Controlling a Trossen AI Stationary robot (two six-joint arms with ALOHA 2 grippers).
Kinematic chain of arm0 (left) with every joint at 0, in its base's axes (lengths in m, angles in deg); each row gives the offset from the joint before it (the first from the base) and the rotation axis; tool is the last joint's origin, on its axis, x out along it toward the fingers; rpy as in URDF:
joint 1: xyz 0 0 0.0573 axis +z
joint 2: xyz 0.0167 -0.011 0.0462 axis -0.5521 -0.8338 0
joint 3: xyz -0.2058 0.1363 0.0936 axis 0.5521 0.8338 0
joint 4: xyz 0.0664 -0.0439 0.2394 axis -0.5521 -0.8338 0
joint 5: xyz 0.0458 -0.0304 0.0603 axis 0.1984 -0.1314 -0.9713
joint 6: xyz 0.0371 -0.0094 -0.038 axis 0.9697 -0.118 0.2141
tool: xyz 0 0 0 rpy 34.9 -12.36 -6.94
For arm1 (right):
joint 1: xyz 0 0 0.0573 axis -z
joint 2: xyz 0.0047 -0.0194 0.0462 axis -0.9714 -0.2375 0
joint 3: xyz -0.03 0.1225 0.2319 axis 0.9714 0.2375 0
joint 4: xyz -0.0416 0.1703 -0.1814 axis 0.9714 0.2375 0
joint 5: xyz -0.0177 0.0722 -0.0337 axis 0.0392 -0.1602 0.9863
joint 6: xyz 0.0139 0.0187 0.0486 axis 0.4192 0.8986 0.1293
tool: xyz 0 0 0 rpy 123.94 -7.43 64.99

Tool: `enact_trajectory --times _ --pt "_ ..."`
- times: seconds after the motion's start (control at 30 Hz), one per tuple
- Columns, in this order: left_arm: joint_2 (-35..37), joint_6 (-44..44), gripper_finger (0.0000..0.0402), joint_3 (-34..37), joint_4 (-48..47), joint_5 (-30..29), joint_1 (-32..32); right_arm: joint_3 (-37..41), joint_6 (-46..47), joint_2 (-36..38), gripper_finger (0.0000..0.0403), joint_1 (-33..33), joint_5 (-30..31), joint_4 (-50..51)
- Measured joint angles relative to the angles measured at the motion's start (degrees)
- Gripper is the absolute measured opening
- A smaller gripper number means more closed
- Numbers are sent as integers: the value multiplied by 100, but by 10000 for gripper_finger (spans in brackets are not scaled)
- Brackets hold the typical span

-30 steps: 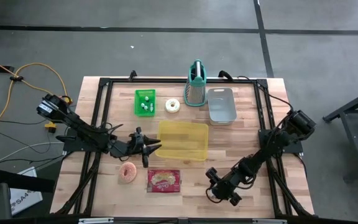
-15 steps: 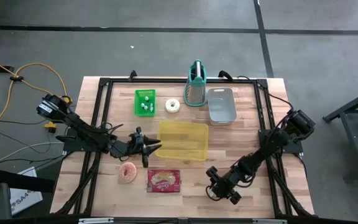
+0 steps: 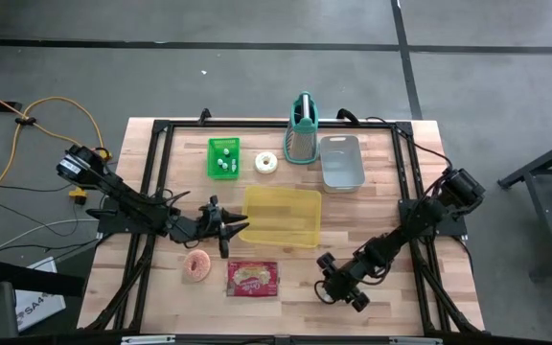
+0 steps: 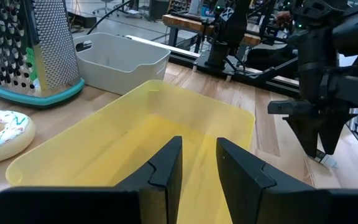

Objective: Pick & Place Food Item
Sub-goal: Put the green food coloring bottle into the green bin

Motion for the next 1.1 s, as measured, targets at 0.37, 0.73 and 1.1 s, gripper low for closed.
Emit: enact_trajectory --times 0.37,0.73,1.1 --pt "0 2 95 -2 1 2 0 0 40 -1 201 25 -122 54" --pt "2 4 95 -2 0 2 0 -9 -74 -302 198 -65 139 -118" --pt "2 3 95 -2 1 4 0 -9 -37 -315 127 -65 20 -116"
